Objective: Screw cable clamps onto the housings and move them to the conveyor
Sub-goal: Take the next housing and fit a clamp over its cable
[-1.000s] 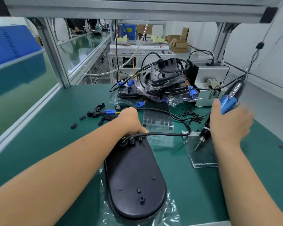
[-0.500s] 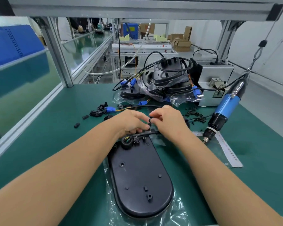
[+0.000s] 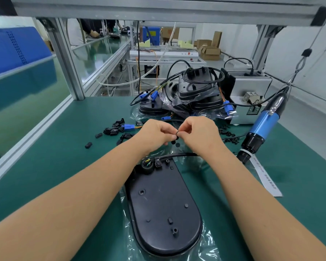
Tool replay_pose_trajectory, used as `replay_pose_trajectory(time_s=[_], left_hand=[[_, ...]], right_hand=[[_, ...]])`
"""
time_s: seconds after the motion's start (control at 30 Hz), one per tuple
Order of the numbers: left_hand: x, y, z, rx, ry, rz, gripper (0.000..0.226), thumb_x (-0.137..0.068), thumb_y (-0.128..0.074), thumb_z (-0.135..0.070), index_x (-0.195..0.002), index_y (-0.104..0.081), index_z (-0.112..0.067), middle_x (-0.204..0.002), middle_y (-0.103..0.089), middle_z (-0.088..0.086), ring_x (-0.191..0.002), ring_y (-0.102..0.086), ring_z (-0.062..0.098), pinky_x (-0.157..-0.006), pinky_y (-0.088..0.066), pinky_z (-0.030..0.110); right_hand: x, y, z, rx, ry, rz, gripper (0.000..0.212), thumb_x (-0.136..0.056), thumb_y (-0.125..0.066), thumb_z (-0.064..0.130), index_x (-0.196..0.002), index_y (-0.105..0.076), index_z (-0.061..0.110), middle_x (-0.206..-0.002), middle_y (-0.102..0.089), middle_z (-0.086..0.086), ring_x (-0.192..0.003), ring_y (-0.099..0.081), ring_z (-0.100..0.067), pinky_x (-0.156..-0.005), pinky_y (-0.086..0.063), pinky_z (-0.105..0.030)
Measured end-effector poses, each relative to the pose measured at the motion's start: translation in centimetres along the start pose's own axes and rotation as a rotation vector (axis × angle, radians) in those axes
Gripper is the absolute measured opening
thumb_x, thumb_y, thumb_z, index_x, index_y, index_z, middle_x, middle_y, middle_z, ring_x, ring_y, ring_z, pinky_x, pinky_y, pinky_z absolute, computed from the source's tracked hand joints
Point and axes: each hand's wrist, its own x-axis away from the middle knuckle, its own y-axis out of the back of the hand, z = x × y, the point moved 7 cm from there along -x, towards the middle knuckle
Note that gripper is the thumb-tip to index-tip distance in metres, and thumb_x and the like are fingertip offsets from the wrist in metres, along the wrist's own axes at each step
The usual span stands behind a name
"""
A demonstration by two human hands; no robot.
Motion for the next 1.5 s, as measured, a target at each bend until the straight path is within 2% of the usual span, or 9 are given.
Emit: replay_pose_trajectory(time_s=[0.23, 0.4, 0.5, 0.77, 0.87, 0.97, 1.07, 1.2, 1.5], left_hand=[[0.2, 0.0, -0.1, -0.044, -0.023, 0.013, 0.01, -0.086, -0.069, -0.006, -0.09, -0.075, -0.013, -0.089, -0.069, 0.016, -0.046, -0.049, -0.002, -0.051, -0.043, 0.006], [0.2, 0.2, 0.2, 0.007, 0.027, 0.012, 0.01, -0.085, -0.07, -0.006, -0.088, -0.075, -0.014, -0.073, -0.065, 0.0, -0.048, -0.051, 0.002, -0.042, -0.036, 0.007], [0.3, 0.2, 0.3, 0.02, 0.041, 0.013, 0.01, -0.085, -0.07, -0.007, -0.086, -0.075, -0.016, -0.075, -0.066, 0.0, -0.052, -0.053, 0.005, -0.041, -0.035, 0.007], [0.5, 0.4, 0.2, 0.043, 0.072, 0.018, 0.013, -0.085, -0.071, -0.007, -0.083, -0.074, -0.02, -0.071, -0.066, -0.003, -0.047, -0.052, 0.0, -0.039, -0.035, 0.007], [0.7, 0.4, 0.4, 0.041, 0.085, 0.031, 0.011, -0.085, -0.071, -0.008, -0.088, -0.075, -0.018, -0.074, -0.066, 0.0, -0.054, -0.052, 0.006, -0.04, -0.035, 0.008], [1.2, 0.7, 0.7, -0.022, 0.101, 0.066, 0.013, -0.084, -0.072, -0.015, -0.096, -0.076, -0.017, -0.071, -0.067, -0.003, -0.056, -0.055, 0.006, -0.042, -0.036, 0.011], [1.9, 2.6, 1.7, 0.003, 0.125, -0.014, 0.016, -0.086, -0.07, -0.02, -0.102, -0.073, -0.022, -0.079, -0.068, -0.007, -0.06, -0.058, 0.005, -0.041, -0.035, 0.009], [3.5, 5.2, 3.8, 0.163, 0.161, -0.159, 0.011, -0.09, -0.063, -0.018, -0.096, -0.072, -0.021, -0.078, -0.068, -0.007, -0.053, -0.056, 0.001, -0.039, -0.034, 0.009], [5.5, 5.9, 6.6, 0.34, 0.138, -0.236, 0.019, -0.091, -0.062, -0.017, -0.081, -0.071, -0.031, -0.075, -0.069, -0.009, -0.05, -0.054, -0.001, -0.042, -0.034, 0.006]], right_hand=[[0.5, -0.1, -0.1, -0.061, -0.004, 0.02, 0.011, -0.082, -0.067, 0.023, -0.073, -0.06, 0.026, -0.071, -0.057, 0.015, -0.08, -0.058, -0.011, -0.073, -0.046, -0.028], [1.0, 0.1, -0.3, -0.137, 0.004, 0.012, 0.007, -0.083, -0.066, 0.02, -0.079, -0.062, 0.024, -0.078, -0.064, 0.011, -0.078, -0.06, -0.009, -0.077, -0.05, -0.028], [1.1, 0.1, -0.5, -0.161, 0.014, 0.008, 0.004, -0.084, -0.067, 0.02, -0.087, -0.066, 0.022, -0.081, -0.065, 0.011, -0.078, -0.061, -0.006, -0.079, -0.049, -0.025], [1.1, 0.1, 0.3, -0.07, 0.054, -0.012, 0.005, -0.083, -0.065, 0.026, -0.078, -0.066, 0.026, -0.079, -0.066, 0.011, -0.078, -0.061, -0.008, -0.078, -0.051, -0.032], [1.5, 0.2, 0.8, -0.03, 0.067, 0.012, 0.006, -0.084, -0.063, 0.026, -0.078, -0.064, 0.028, -0.083, -0.064, 0.009, -0.079, -0.059, -0.01, -0.078, -0.048, -0.03], [2.8, 1.4, 2.3, -0.162, 0.088, -0.006, 0.011, -0.084, -0.065, 0.02, -0.075, -0.066, 0.025, -0.075, -0.061, 0.012, -0.065, -0.053, -0.002, -0.068, -0.043, -0.021], [5.3, 1.5, 5.0, -0.412, 0.108, 0.203, 0.016, -0.084, -0.066, 0.013, -0.069, -0.067, 0.02, -0.052, -0.057, 0.017, -0.046, -0.047, 0.002, -0.05, -0.036, -0.008], [9.0, -1.0, 8.6, -0.373, 0.171, 0.541, 0.014, -0.086, -0.064, 0.016, -0.073, -0.068, 0.016, -0.052, -0.055, 0.011, -0.046, -0.045, 0.0, -0.049, -0.037, -0.012], [10.1, -2.2, 9.4, -0.148, 0.177, 0.51, 0.021, -0.085, -0.062, 0.025, -0.064, -0.061, 0.029, -0.059, -0.06, 0.013, -0.056, -0.051, -0.001, -0.06, -0.042, -0.019]])
